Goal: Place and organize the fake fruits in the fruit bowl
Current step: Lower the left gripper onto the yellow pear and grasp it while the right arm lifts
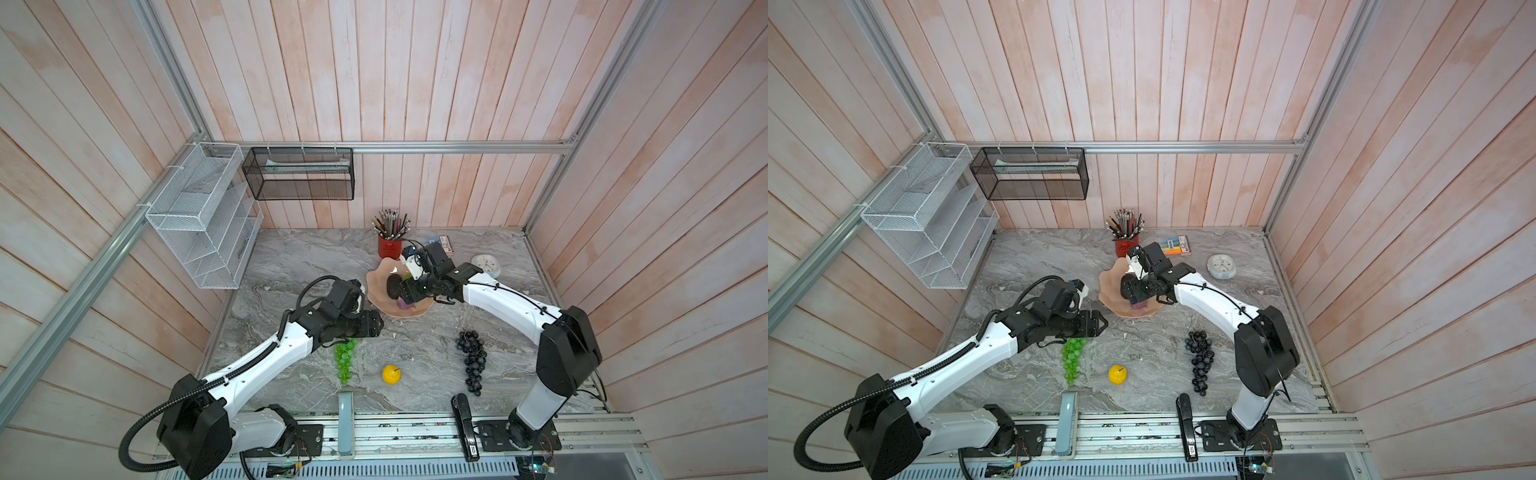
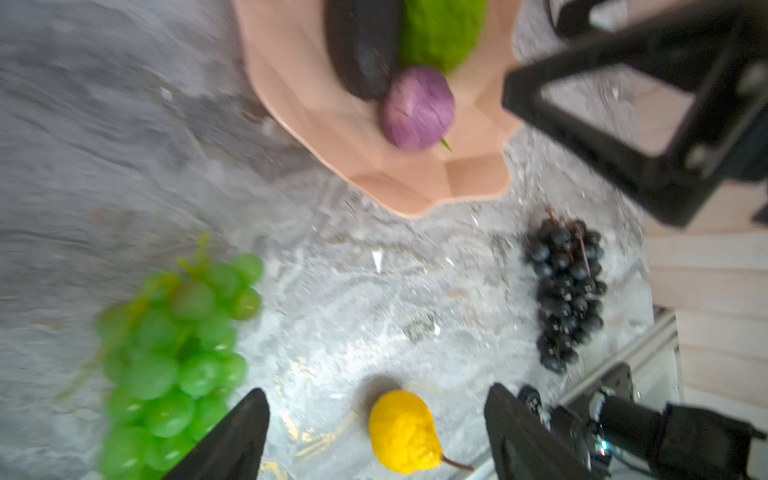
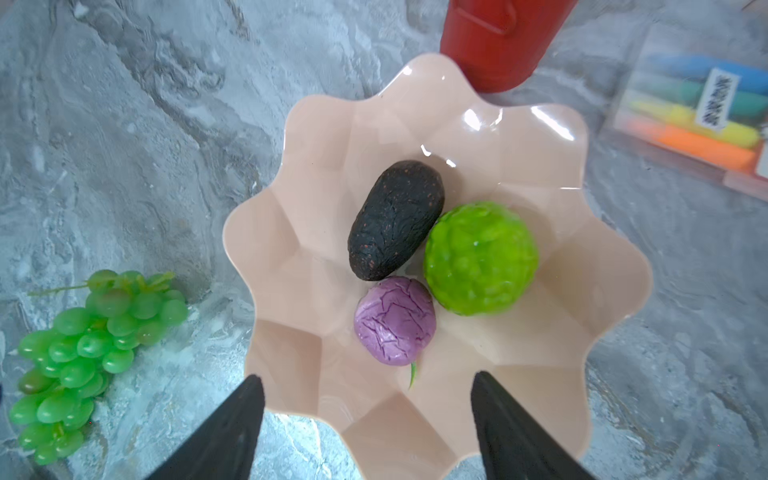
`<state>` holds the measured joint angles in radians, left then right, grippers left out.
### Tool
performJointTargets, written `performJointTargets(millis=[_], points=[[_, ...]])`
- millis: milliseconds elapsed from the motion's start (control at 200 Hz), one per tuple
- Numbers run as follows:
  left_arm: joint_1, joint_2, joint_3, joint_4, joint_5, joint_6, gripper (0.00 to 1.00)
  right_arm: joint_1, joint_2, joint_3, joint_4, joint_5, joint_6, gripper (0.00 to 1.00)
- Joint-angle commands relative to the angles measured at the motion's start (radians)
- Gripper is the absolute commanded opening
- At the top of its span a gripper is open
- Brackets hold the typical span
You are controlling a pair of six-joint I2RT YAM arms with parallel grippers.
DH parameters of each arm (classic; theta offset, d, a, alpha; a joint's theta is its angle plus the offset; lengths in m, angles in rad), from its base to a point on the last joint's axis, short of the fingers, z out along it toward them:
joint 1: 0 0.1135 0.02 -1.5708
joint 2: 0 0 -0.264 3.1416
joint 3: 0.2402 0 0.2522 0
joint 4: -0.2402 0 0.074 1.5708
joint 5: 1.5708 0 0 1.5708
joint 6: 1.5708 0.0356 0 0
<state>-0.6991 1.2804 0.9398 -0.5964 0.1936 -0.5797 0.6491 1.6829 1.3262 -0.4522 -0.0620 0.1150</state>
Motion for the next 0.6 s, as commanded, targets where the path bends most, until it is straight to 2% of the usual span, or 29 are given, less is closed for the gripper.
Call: performJointTargets(millis=[0,260,470,595], points=[[-0.122,0.038,0.033,-0.093,0.03,-0.01,0.84,-0.024,-0.035,-0.079,0.083,0.018,0.038,0.79],[-0.331,0.145,0.065,-0.184,-0.036,-0.1,0.84,-0.078,-0.117,-0.212,0.206,0.016,0.082,0.78],[-0.366,0.228,0.065,-0.158,-0.07,-0.128,0.83,-0.102,-0.129,-0.251,0.24,-0.002,0.078,0.78],[-0.366,0.306,0.103,-0.164,-0.139,-0.117,0.79,-0.103,-0.126,-0.255,0.235,-0.017,0.068,0.76]])
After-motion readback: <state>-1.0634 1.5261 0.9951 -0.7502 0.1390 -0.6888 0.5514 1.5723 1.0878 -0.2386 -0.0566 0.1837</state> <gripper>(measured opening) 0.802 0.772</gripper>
